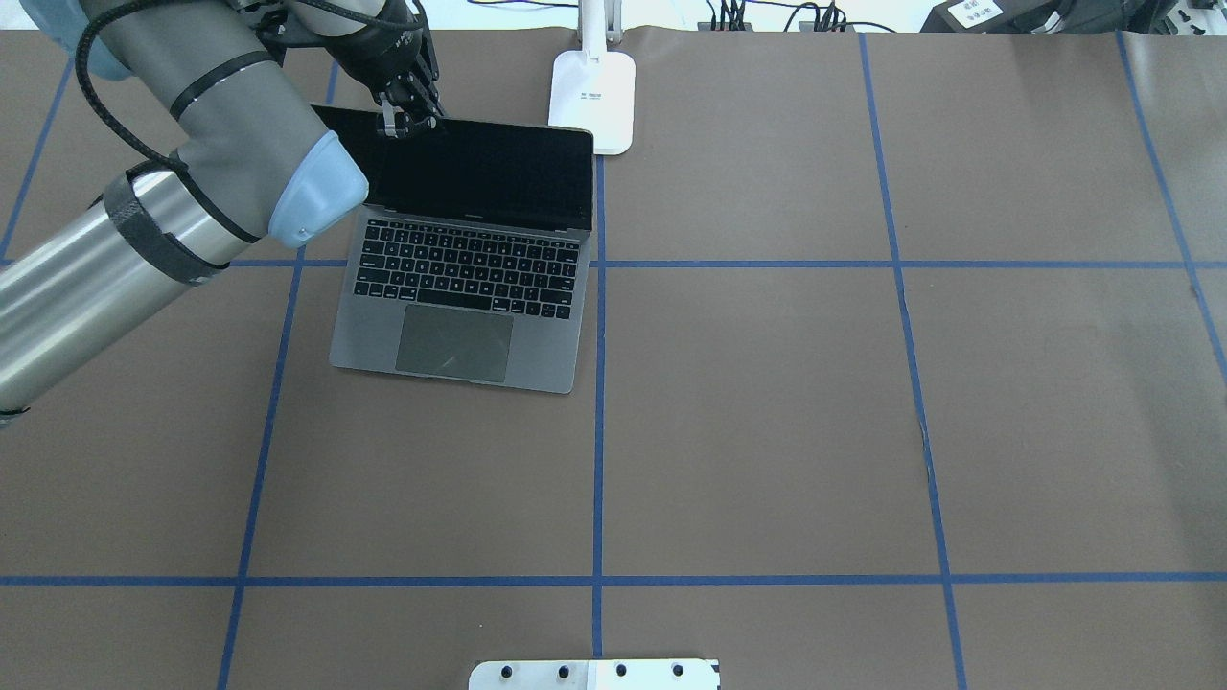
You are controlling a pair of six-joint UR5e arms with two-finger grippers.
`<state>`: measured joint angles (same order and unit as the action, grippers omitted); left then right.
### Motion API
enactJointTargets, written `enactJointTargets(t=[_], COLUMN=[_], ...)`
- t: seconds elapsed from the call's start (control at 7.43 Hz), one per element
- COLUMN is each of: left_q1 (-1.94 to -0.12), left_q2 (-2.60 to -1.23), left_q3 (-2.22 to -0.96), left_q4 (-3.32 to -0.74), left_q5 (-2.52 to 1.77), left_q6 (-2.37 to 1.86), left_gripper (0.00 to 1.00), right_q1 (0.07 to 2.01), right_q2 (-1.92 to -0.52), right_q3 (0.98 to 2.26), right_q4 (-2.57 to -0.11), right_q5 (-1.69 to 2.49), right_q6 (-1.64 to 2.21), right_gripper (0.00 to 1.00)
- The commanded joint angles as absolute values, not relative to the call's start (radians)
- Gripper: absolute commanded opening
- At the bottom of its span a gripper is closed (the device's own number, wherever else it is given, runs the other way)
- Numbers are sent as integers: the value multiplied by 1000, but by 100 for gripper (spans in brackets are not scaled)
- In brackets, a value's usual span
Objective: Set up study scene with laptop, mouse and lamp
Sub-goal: 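Adjust the laptop position with the left gripper beside the lamp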
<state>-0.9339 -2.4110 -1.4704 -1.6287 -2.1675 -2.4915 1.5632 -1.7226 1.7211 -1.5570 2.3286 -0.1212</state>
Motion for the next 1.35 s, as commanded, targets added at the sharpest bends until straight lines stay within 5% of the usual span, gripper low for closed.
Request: enactJointTargets(t=[0.0,0.81,0.94,1.08,1.21], left_q1=[-934,-937,-937,-937,-939], left_q2=[-2413,-2413,-2413,-2413,-2413], left_q3=[-1439,-1390,-1390,-1390,-1393], left_q4=[-1654,-1732,-1738,-1740,-1740], left_q5=[-2168,-2168,-2168,-2168,-2169], left_q6=[-2563,-2623,-2620,-2612,-2609], left_gripper=[0,5,35,86,100], right_q1=[1563,1563,1563,1563,1563], right_q2=[-1723,-1723,-1723,-1723,-1723], right_q3=[1720,1718,1718,1718,1718], right_q4=[-1557,-1555,-1555,-1555,-1555], right_q5=[2329,2329,2329,2329,2329], right_q6=[-121,-121,-121,-121,-121], right_gripper=[100,100,100,100,100])
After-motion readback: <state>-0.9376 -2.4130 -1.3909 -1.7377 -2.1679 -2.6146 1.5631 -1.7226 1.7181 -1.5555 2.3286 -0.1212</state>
